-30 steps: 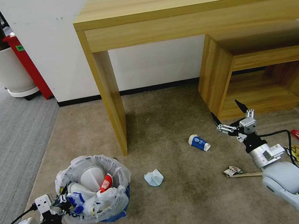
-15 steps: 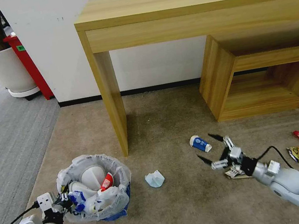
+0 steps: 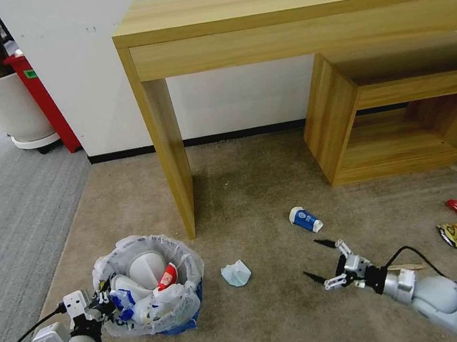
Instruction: Pick up the trash bin and place the garbage on the floor into it.
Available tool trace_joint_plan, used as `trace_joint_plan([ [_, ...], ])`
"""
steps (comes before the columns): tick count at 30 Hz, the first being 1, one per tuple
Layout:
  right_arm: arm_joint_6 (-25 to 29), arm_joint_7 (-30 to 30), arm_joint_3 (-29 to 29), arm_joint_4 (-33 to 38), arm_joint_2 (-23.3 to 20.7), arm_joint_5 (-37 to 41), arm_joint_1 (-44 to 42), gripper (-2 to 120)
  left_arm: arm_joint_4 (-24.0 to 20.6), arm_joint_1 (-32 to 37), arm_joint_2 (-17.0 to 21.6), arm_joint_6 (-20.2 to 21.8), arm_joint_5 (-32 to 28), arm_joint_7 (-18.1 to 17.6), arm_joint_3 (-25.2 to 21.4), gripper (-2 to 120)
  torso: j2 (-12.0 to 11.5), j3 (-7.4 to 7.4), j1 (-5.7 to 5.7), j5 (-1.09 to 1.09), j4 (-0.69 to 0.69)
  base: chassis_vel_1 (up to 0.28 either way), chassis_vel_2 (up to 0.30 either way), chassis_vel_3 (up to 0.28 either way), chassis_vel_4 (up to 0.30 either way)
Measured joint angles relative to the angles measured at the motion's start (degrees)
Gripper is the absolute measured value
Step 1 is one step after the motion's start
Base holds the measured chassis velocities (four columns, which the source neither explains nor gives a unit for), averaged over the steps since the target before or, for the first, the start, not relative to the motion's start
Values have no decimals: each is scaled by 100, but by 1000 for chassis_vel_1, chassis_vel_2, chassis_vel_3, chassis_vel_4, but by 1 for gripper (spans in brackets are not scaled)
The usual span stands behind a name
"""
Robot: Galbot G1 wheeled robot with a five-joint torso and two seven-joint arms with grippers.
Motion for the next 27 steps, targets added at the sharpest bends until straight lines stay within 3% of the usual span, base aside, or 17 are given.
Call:
trace_joint_plan([
  [13, -5, 69, -1878, -1452, 1000, 64, 1581, 92, -119, 67, -100, -9, -2, 20, -48, 2, 0, 0, 0, 0, 1, 0, 0, 0, 0],
  [27, 29, 39, -2555, -2632, 1859, 75, 2034, 91, -192, 58, -94, -27, -64, 20, -62, 2, 0, 0, 0, -1, 0, 0, 0, 0, 0],
])
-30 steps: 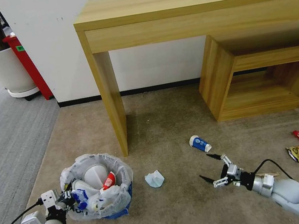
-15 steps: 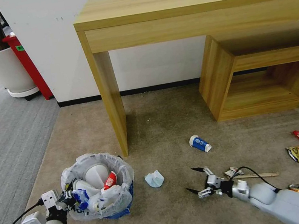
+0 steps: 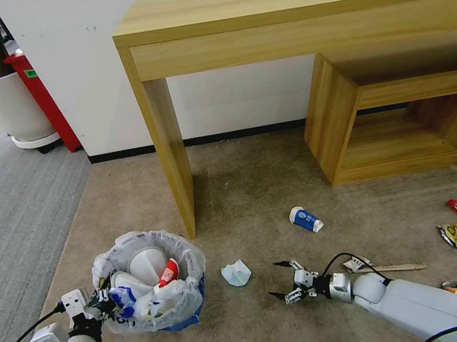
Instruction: Pick up the trash bin and place the garbage on the floor into it.
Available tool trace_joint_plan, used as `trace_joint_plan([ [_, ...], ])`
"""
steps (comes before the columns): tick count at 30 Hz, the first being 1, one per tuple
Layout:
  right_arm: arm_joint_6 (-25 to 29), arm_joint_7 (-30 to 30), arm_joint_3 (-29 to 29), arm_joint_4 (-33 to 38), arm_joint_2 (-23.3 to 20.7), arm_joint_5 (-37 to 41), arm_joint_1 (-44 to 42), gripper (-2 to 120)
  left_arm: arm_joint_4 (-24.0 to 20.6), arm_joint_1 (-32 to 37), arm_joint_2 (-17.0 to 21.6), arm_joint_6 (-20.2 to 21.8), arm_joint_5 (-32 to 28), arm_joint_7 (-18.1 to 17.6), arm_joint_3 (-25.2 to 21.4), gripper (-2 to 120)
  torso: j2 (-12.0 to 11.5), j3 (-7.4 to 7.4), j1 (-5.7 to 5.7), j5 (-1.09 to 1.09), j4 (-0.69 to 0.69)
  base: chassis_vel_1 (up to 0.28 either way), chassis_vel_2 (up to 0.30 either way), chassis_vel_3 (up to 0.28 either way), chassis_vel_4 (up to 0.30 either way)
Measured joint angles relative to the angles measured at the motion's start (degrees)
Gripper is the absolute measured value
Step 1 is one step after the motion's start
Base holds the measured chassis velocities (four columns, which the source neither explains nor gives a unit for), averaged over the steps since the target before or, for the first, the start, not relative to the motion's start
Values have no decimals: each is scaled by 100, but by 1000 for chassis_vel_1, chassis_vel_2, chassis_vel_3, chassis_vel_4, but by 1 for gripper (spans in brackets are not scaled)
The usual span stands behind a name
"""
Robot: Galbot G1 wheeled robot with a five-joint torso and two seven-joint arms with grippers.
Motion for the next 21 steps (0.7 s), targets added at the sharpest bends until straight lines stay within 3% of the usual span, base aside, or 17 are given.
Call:
trace_joint_plan([
  [11, -24, 8, -401, -607, 871, 63, 278, 89, -3, -10, 58, -65, -77, 32, -2, 2, 0, 0, 0, 0, 1, 0, 0, 0, 0],
  [21, -70, 9, -416, -1117, 1224, 12, 366, 87, -27, 3, 29, -98, -86, 90, 29, 2, 0, 0, 0, 0, 0, 0, 0, 0, 0],
])
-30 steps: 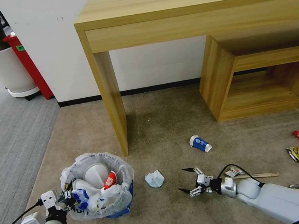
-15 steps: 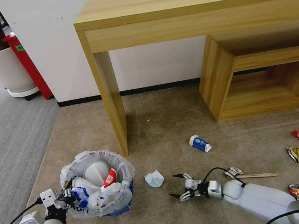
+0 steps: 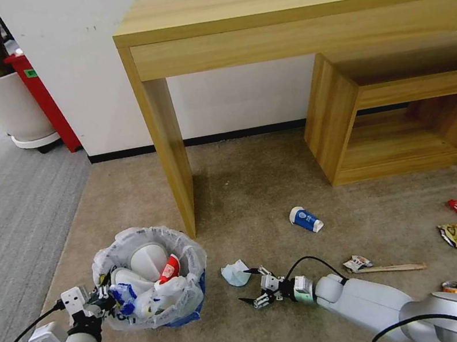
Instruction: Pick up the trash bin and place the garbage on the floor into it.
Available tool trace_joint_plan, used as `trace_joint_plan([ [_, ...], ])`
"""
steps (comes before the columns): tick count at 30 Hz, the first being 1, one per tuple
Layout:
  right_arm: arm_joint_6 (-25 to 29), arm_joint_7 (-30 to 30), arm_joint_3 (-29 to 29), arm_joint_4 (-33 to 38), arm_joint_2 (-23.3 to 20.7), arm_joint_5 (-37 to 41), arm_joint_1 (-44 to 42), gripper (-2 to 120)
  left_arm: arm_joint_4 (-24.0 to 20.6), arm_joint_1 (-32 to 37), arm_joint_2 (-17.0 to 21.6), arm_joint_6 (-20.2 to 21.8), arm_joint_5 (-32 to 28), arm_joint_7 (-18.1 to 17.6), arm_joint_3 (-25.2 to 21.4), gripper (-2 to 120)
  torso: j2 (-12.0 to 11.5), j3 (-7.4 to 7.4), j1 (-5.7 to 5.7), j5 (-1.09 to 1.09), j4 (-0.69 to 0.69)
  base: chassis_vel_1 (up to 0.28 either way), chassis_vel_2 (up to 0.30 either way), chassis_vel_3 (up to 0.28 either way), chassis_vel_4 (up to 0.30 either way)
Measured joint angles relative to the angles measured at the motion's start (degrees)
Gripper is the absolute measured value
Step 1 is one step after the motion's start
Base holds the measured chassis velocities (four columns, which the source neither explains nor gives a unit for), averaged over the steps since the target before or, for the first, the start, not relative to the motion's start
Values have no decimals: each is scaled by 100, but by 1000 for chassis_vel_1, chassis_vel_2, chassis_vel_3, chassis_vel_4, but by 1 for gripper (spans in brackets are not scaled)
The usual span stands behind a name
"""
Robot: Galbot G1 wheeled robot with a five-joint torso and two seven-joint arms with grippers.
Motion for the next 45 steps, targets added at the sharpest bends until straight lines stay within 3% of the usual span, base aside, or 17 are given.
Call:
trace_joint_plan([
  [18, -280, 639, -90, -434, 468, -318, 111, 84, -65, 72, -45, -90, 13, 92, 5, 2, 0, 0, 0, 1, 1, 0, 0, 0, 0],
  [23, -307, 703, -172, -487, 516, -326, 102, 73, -83, 84, -61, -108, 13, 104, 4, 2, 0, 0, 0, 1, 0, 0, 0, 0, 0],
  [26, -308, 713, -208, -550, 580, -323, 97, 57, -100, 109, -80, -144, 15, 127, -3, 2, 0, 0, 0, 1, 1, 0, 0, 0, 0],
  [28, -308, 713, -212, -558, 586, -323, 95, 57, -104, 113, -81, -148, 15, 129, -4, 2, 0, 0, 0, 1, 0, 0, 0, 0, 0],
  [30, -307, 711, -220, -641, 643, -321, 85, 43, -127, 146, -79, -178, 15, 154, -16, 2, 0, 0, 0, 1, 0, 0, 0, 0, 0],
  [32, -305, 710, -222, -656, 655, -321, 83, 39, -128, 153, -73, -184, 15, 159, -23, 2, 0, 0, 0, 1, 0, 0, 0, 0, 0],
  [34, -297, 702, -220, -669, 673, -321, 76, 28, -125, 158, -60, -198, 15, 163, -40, 2, 0, 0, 0, 1, 1, 0, 0, 0, 0],
  [41, -268, 701, -160, -483, 587, -267, 16, 3, -6, 99, -46, -227, 30, 175, -46, 2, 0, 0, 0, 1, 1, 0, 0, 0, 0],
  [45, -271, 721, -138, -248, 473, -124, -16, 0, 48, 57, -42, -228, 31, 178, -35, 2, 0, 0, 0, 1, 0, 0, 0, 0, 0],
])
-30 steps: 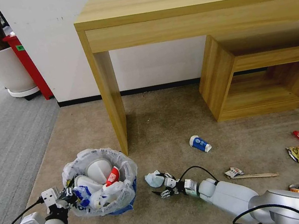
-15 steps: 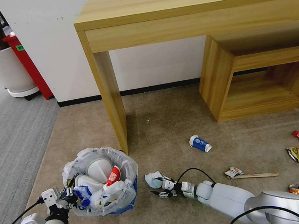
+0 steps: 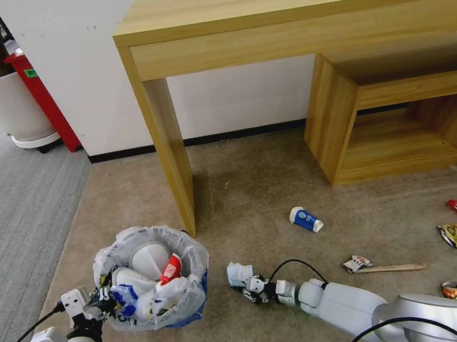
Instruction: Pick up the trash bin and place the garbage on the floor into it.
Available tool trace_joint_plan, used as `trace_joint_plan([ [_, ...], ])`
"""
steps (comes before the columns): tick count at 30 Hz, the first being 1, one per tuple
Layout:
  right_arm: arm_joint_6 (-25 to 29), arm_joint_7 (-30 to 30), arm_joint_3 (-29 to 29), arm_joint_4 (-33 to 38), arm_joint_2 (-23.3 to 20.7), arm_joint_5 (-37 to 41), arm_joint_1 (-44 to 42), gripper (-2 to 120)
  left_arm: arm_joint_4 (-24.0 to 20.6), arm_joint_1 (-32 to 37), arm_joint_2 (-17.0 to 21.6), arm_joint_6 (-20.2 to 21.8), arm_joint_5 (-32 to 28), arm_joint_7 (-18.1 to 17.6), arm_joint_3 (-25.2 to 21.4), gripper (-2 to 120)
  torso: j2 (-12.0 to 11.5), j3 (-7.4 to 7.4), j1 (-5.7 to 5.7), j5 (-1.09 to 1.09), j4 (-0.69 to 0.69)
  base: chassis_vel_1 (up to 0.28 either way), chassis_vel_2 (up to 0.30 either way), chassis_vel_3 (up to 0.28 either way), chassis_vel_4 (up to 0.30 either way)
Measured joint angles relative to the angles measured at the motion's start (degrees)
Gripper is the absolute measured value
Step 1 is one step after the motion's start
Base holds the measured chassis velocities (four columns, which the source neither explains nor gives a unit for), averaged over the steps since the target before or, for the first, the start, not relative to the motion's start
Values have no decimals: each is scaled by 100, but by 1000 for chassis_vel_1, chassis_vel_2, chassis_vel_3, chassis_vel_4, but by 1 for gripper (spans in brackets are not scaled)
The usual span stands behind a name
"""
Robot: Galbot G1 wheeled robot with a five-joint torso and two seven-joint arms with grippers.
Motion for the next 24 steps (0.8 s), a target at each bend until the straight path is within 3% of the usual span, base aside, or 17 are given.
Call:
trace_joint_plan([
  [6, -19, 100, 158, 889, -432, 362, -91, 0, 96, -25, 25, -1, 20, -1, -1, 2, 0, 0, 0, 1, 1, 0, 0, 0, 0],
  [9, -55, 228, 445, 1848, -1041, 587, -191, 0, 170, -57, 30, -2, 49, -4, 4, 2, 0, 0, 0, 3, 3, 0, 0, 0, 0],
  [10, -55, 228, 445, 1848, -1041, 587, -191, 0, 170, -57, 30, -2, 49, -4, 4, 2, 0, 0, 0, 3, 3, 0, 0, 0, 0],
  [13, 193, 179, 967, 2548, -1646, 592, -285, 0, 240, -78, 12, -3, 118, -6, 42, 2, 0, 0, 0, 2, -1, 0, 0, 0, 0],
  [18, 285, 115, 1358, 3393, -2086, 706, -284, 0, 254, -85, -9, -5, 170, -10, 72, 2, 0, 0, 0, 0, -1, 0, 0, 0, 0],
  [21, 298, 10, 1570, 4593, -2419, 1026, -149, 0, 222, -81, -18, 15, 188, -25, 88, 2, 0, 0, 0, 1, 1, 0, 0, 0, 0],
  [22, 298, 10, 1570, 4593, -2419, 1026, -149, 0, 222, -81, -18, 15, 188, -25, 88, 2, 0, 0, 0, 1, 1, 0, 0, 0, 0],
  [24, 268, -6, 1571, 5301, -2558, 1206, 43, 0, 161, -71, -16, 55, 180, -43, 89, 2, 0, 0, 0, 0, 1, 0, 0, 0, 0],
])
